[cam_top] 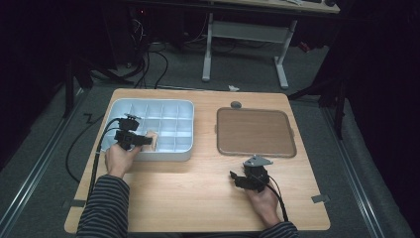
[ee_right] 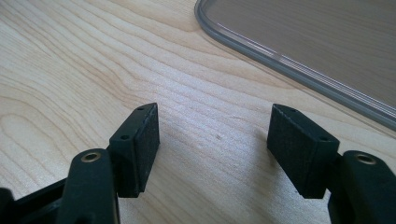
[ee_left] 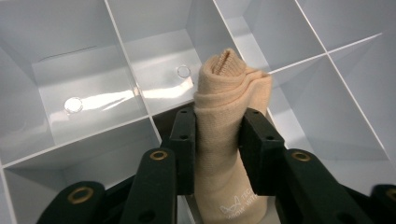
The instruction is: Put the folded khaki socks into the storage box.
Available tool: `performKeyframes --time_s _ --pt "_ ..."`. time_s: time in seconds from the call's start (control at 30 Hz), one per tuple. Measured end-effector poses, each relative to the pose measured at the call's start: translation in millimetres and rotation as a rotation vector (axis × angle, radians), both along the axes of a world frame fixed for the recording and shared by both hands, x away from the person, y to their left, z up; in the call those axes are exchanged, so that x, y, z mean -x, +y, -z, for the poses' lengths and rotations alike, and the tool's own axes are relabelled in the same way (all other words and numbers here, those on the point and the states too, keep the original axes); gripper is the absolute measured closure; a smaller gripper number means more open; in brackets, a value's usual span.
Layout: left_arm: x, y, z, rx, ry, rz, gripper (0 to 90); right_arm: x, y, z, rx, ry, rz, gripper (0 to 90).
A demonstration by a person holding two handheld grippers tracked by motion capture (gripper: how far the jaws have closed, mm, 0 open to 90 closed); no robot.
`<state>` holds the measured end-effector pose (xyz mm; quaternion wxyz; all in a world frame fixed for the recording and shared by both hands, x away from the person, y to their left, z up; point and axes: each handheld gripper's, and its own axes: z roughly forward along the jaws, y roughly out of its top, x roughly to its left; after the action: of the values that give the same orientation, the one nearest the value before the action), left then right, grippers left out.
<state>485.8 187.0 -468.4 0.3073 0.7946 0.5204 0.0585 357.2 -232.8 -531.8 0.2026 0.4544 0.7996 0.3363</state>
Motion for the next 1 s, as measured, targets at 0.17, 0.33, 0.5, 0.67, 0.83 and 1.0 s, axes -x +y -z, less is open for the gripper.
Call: performKeyframes --time_s 0.17,0.33,0.5,0.67,0.83,1.0 --pt "-1.1 -1.5 2.7 -0.022 0.029 0.012 75.1 0.0 0.0 0.0 0.000 0.000 0.000 34.3" --pt "-4.8 -4.0 8.7 -0.046 0.068 0.019 77.0 0.0 0.1 0.0 0.000 0.000 0.001 34.3" --pt "-7.9 -9.9 6.7 -0.117 0.098 0.047 77.6 0.0 0.1 0.0 0.000 0.000 0.001 34.3" --pt "-10.2 -9.1 7.3 -0.108 0.123 0.053 77.5 0.1 0.2 0.0 0.000 0.000 0.001 34.3" --pt "-7.6 -11.1 7.4 -0.114 0.105 0.048 75.2 0.1 0.2 0.0 0.000 0.001 0.000 34.2" --pt "-2.9 -9.6 4.7 -0.080 0.068 0.041 68.3 0.1 0.1 0.0 0.000 0.001 0.000 34.2"
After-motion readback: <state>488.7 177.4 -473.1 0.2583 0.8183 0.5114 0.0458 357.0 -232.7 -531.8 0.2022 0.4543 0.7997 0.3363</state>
